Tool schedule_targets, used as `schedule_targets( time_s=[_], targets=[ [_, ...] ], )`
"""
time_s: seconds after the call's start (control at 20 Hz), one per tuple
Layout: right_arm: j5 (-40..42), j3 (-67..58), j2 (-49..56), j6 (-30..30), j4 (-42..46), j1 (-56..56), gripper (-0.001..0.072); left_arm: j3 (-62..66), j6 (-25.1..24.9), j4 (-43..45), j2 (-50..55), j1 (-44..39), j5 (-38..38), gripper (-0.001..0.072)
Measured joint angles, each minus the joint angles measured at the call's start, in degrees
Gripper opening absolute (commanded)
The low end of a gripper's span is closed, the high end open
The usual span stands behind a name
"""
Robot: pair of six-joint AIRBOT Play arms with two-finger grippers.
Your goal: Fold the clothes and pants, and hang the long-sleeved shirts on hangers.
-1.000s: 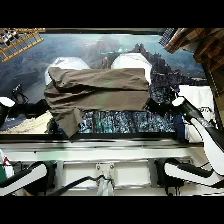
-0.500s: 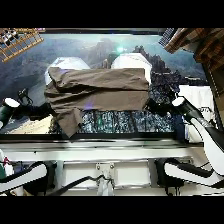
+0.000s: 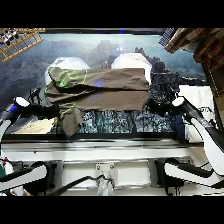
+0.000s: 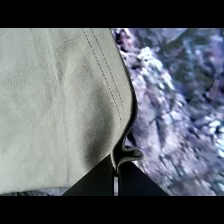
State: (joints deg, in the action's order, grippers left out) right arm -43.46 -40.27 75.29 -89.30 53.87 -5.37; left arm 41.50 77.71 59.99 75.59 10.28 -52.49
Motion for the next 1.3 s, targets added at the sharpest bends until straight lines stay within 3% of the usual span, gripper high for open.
schedule_targets(
  time_s=[0.3, 0.9, 1.1, 1.3],
  targets=[
    [-4.9, 0.0, -6.1, 1.1, 3.8, 0.0, 0.0026, 0.0, -0.1, 4.3, -7.3, 2.6, -6.3, 0.0002],
    [-30.0, 0.2, -30.2, 5.4, 16.0, 0.0, 0.0026, -8.1, -1.0, 8.7, -34.2, 1.3, -20.9, 0.0002],
    [-32.2, 0.2, -34.6, 5.1, 16.7, 0.0, 0.0026, -9.9, 0.5, 8.9, -40.2, -1.5, -22.2, 0.0002],
    [-28.2, -0.6, -32.5, 4.9, 16.9, 0.0, 0.0025, -8.3, 1.7, 8.9, -39.9, -2.3, -17.4, 0.0001]
  ],
)
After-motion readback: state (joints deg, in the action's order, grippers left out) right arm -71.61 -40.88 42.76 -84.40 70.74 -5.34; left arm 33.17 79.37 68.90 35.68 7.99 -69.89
